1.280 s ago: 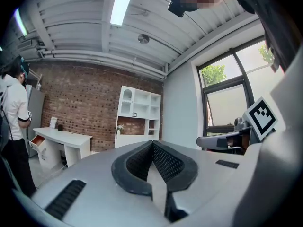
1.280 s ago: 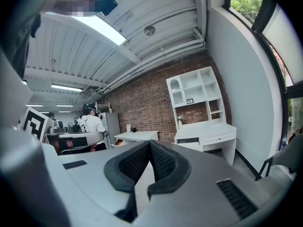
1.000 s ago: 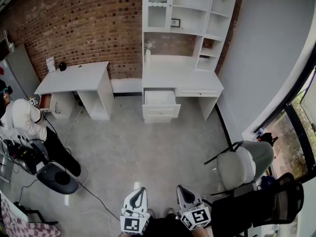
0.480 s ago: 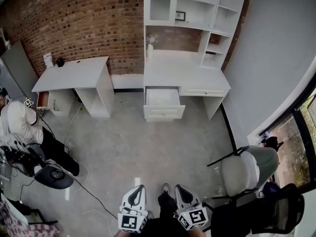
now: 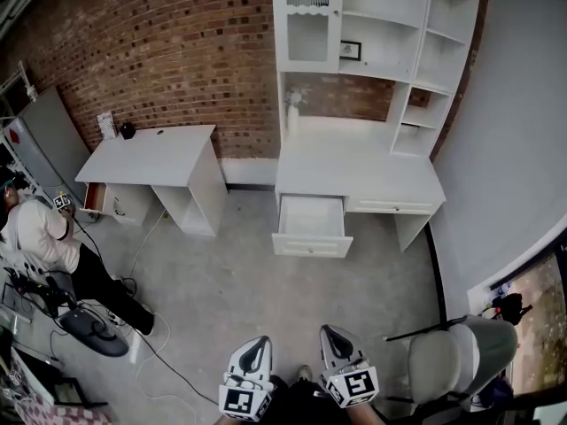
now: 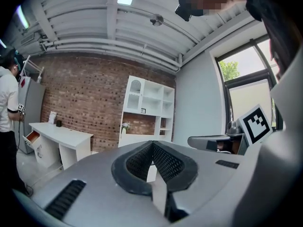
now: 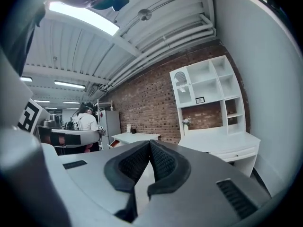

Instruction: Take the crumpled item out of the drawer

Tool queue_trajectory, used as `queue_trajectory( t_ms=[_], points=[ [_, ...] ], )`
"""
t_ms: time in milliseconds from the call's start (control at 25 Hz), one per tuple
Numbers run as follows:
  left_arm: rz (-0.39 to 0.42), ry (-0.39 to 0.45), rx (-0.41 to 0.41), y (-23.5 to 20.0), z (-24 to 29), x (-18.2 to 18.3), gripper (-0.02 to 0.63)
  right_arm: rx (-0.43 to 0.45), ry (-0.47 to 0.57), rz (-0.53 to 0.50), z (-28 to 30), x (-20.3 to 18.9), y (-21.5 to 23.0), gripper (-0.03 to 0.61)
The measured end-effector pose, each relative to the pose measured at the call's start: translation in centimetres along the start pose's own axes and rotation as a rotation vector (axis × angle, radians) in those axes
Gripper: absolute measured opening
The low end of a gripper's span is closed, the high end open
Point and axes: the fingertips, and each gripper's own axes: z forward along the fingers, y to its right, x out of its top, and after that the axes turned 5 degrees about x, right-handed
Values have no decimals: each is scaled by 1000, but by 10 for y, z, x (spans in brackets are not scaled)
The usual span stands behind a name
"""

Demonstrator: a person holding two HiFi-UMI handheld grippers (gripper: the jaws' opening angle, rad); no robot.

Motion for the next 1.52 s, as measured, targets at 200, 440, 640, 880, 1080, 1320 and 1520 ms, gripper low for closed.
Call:
queue_trajectory(
  t_ms=[200, 440, 640, 880, 1080, 1320, 1520],
  points=[
    [-19, -36, 29, -21, 61, -8, 25, 12, -18, -5, 55, 0, 49, 14],
    [-38, -45, 6, -73, 171, -6, 25, -5, -68, 5, 150, -9, 105, 14],
    [-12, -34, -56, -123, 265, 15, 25, -52, -94, 6, 243, 5, 155, 14],
    [-55, -12, -67, -170, 365, 42, 25, -79, -123, 4, 345, 18, 216, 14],
    [-56, -41, -85, -185, 408, 39, 25, -72, -182, -14, 396, 4, 256, 14],
    [-58, -31, -58, -195, 468, 47, 25, -58, -256, -6, 456, -18, 313, 14],
    [-82, -59, -33, -199, 523, 54, 25, -16, -439, -51, 503, -80, 365, 14]
  ],
)
